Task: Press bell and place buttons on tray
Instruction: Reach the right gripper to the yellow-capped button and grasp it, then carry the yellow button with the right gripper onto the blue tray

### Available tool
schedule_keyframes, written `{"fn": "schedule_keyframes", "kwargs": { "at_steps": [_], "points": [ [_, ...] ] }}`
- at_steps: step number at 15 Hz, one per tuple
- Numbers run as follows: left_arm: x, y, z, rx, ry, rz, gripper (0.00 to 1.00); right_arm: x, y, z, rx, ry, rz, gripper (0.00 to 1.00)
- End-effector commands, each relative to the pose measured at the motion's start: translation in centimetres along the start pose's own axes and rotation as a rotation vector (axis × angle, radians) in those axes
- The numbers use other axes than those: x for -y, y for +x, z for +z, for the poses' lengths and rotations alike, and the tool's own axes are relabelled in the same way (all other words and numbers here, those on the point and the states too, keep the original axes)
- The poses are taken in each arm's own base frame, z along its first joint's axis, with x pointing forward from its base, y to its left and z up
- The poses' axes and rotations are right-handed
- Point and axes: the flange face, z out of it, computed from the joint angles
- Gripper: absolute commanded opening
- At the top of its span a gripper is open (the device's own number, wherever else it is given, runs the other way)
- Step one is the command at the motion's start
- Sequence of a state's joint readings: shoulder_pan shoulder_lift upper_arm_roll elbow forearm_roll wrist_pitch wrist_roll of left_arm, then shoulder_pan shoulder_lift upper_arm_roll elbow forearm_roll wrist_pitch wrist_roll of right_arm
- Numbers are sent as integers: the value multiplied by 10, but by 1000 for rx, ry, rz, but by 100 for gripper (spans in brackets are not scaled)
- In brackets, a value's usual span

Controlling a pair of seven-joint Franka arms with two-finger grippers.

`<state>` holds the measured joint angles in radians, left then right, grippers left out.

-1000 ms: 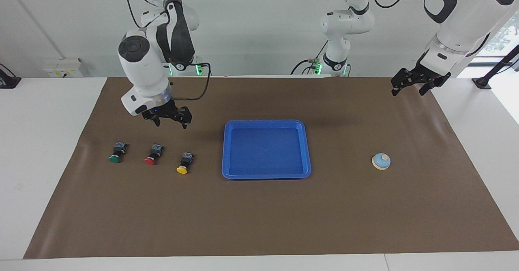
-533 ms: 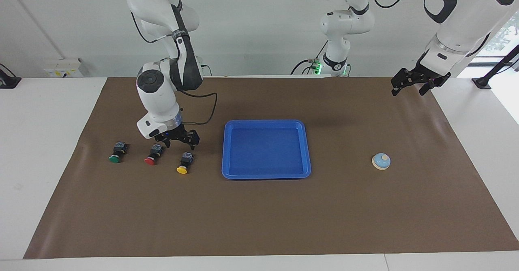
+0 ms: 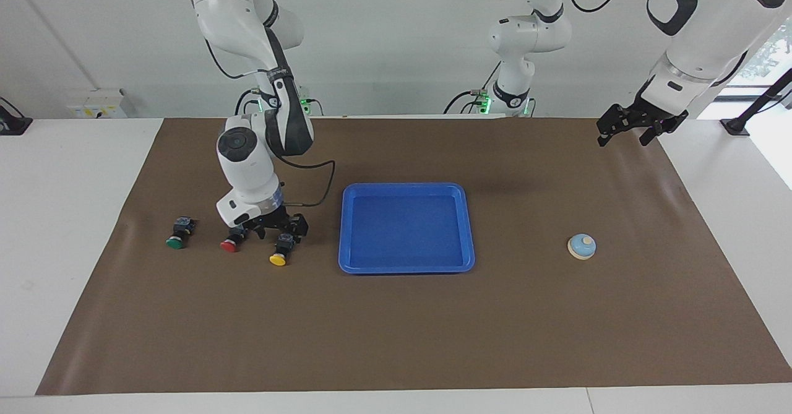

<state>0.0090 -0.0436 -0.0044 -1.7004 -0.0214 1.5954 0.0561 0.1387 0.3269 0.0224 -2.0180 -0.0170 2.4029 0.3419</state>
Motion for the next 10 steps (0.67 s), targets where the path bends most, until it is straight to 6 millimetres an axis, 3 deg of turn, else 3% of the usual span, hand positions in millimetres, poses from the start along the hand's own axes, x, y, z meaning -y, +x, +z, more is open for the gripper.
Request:
{"fn": "schedule_keyframes", "kwargs": {
  "at_steps": [1, 2, 5, 10],
  "points": [
    [2, -2, -3, 0, 0, -5, 100, 1, 7, 5, -15, 10, 26, 94],
    [2, -2, -3, 0, 0, -5, 100, 2, 6, 5, -14, 11, 27, 79],
    [2, -2, -3, 0, 0, -5, 100, 2, 6, 6, -11, 10, 46, 1],
    [2, -2, -3, 0, 0, -5, 100, 4, 16, -10, 1, 3, 42, 0]
  ]
}}
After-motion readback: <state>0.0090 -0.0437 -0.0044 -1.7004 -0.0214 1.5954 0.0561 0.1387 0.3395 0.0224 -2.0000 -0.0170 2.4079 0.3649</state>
